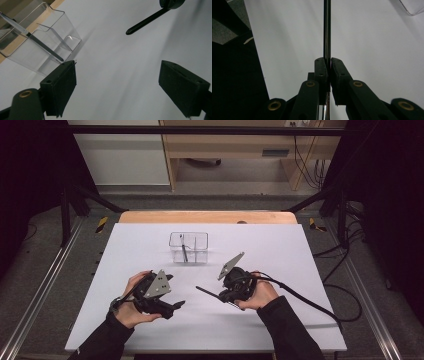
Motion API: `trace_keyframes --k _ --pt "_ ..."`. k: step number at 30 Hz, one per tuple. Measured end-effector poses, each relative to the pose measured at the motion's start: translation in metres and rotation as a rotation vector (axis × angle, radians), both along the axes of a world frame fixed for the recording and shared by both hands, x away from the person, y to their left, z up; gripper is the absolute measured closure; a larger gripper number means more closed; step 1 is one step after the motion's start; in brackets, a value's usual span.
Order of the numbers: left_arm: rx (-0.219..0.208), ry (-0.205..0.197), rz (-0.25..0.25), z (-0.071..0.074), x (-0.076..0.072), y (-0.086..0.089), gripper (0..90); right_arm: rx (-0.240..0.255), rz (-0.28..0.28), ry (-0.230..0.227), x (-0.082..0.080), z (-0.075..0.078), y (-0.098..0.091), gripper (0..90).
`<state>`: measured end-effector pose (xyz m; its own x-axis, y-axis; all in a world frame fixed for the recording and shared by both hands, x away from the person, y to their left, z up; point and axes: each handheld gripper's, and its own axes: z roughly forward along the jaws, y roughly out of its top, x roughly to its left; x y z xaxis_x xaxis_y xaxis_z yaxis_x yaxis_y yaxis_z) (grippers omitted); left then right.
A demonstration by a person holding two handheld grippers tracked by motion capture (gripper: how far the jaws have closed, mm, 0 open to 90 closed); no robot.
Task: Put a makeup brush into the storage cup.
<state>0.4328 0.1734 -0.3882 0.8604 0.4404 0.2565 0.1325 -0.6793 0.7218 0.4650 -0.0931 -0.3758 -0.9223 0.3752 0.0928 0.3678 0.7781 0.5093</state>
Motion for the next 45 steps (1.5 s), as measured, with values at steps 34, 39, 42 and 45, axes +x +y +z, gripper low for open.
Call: trace_keyframes --k 34,39,42,45 --pt "0.150 -0.079 -0.176 0.001 -0.006 -0.043 15.7 0.025 0.051 0.079 0.000 -0.005 0.014 84.4" --pt "0.167 -0.092 -0.204 -0.001 -0.008 -0.046 16.9 0.032 0.055 0.085 0.000 -0.007 0.016 84.4" --pt "0.179 -0.100 -0.217 -0.002 -0.009 -0.047 18.3 0.030 0.060 0.090 0.000 -0.007 0.017 84.4" --pt "0.201 -0.112 -0.229 -0.004 -0.010 -0.049 19.8 0.026 0.062 0.098 0.000 -0.007 0.019 84.4"
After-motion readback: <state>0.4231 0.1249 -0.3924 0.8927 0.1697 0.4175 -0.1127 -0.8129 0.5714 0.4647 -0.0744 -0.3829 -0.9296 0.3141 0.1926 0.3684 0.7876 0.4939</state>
